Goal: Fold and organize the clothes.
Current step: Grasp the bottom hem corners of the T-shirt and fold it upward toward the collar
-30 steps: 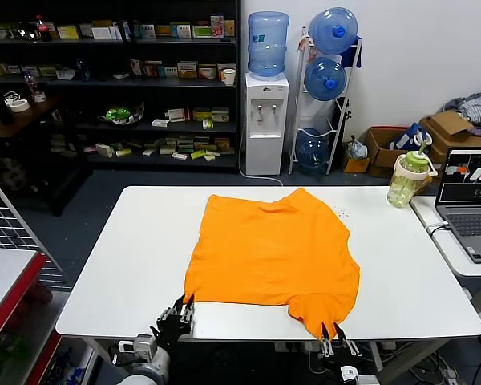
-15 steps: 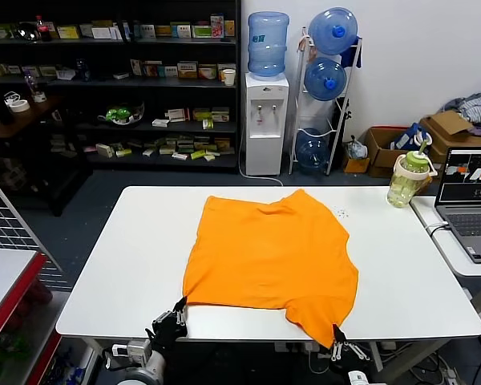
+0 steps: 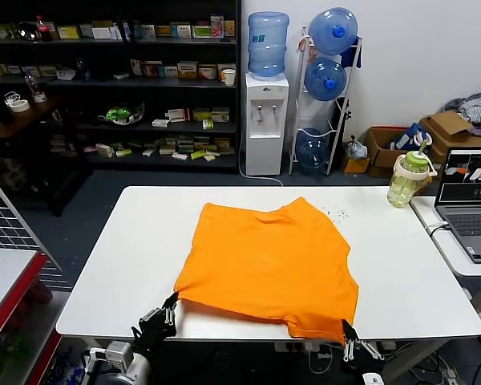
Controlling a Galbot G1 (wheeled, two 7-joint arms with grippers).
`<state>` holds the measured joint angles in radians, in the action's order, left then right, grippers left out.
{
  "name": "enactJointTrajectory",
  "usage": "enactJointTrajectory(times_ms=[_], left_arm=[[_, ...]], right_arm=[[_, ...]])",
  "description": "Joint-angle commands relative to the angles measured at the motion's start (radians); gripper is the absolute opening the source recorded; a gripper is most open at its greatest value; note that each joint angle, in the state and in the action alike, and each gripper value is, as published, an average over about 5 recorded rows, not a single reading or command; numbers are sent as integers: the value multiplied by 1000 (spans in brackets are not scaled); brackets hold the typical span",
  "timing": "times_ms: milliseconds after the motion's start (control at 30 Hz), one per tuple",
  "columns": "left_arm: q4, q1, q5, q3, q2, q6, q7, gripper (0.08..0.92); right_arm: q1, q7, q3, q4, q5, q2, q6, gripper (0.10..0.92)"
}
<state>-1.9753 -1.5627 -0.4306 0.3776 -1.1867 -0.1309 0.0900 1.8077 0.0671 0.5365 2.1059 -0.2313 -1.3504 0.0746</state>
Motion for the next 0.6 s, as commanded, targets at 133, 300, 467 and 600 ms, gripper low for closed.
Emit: enactJointTrajectory(times_ms=[133, 300, 467, 600], left_arm=[[102, 245, -23, -48, 43, 28, -22, 90], [213, 354, -23, -107, 39, 25, -19, 90], [315, 434, -16, -152, 29, 24, -15, 90], [385, 489, -1, -174, 19, 24, -12, 90]], right_arm=[[-370, 98, -46, -111, -104, 72, 63, 124], [-520, 125, -88, -227, -143, 112, 94, 124], [-615, 134, -122, -315, -168, 120, 109, 124], [-671, 134, -151, -378, -174, 114, 116, 124]])
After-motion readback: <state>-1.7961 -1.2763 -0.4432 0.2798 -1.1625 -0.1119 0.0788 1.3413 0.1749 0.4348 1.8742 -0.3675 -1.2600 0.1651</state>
